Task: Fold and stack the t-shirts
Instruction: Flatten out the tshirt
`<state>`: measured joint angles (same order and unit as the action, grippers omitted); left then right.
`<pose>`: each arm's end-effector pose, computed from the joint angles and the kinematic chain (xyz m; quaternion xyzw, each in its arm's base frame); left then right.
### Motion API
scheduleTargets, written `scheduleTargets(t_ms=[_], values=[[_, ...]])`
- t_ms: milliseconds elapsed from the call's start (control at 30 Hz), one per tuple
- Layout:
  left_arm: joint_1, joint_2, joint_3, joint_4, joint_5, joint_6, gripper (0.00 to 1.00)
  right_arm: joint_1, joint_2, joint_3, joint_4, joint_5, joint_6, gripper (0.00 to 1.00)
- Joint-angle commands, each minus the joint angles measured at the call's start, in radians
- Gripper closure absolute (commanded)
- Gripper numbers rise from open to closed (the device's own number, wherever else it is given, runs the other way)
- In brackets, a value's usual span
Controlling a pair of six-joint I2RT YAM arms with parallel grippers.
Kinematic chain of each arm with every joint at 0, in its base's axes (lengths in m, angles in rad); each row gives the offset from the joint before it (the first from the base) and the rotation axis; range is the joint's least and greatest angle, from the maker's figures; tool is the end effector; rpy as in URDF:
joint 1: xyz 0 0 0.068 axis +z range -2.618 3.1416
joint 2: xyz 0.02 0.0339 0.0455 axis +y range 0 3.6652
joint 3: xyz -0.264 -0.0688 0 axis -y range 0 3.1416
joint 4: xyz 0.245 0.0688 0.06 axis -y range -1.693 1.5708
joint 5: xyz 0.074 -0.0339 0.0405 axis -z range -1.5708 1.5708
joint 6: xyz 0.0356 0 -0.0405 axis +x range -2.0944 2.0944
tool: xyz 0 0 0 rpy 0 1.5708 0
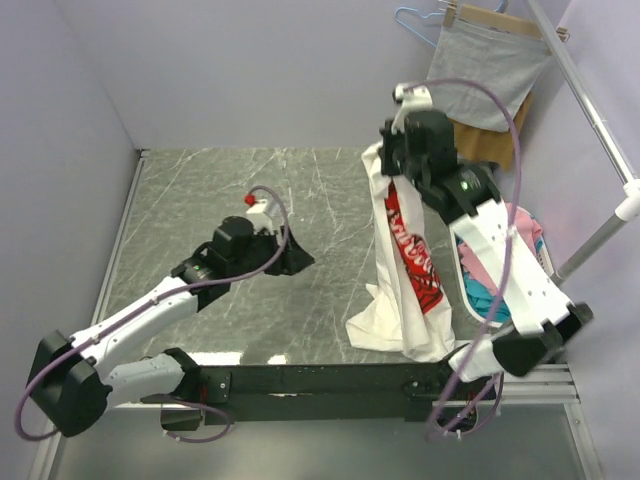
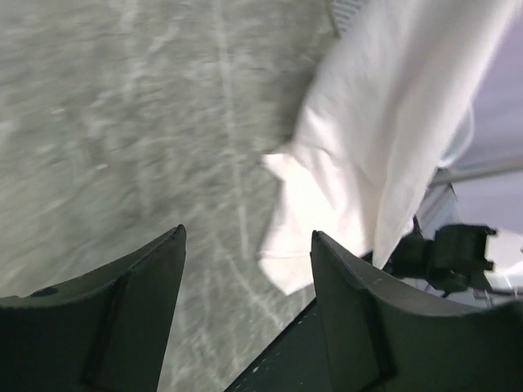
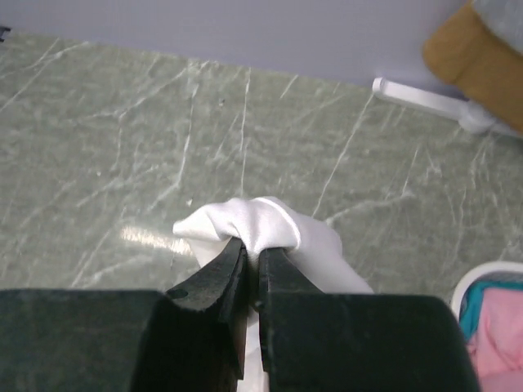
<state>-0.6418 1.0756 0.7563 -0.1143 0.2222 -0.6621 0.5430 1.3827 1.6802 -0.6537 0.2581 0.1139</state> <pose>0.1913 -0.1527 0.2802 0.0512 0.8380 -0.3989 0.3687 0.2520 0.1415 0.4642 -0.1016 0.8113 0.0825 0.5697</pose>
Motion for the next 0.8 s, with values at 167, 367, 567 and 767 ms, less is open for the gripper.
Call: scheduleTargets(t_ms=[167,367,567,767], values=[[-0.222,0.262,0.112,0.228,-0.182,0.033,0.26,-0.063,0.291,0.383,0.012,-0.115,-0.036,1.0],[-0.309,0.397,0.114,0.355,-0.32,0.081,0.25,-0.066,0.303,0.332,0.042,-0.145,-0.026,1.0],[-0.328,0.498,0.077,0.471,-0.405,0.073,0.25,-0.075,0.288,0.306,0.048,-0.164,-0.028,1.0],[-0.328,0.656,0.139,0.55,-0.454,0.075,0.25,-0.074,0.26,0.286,0.051,-0.175,-0.026,1.0]])
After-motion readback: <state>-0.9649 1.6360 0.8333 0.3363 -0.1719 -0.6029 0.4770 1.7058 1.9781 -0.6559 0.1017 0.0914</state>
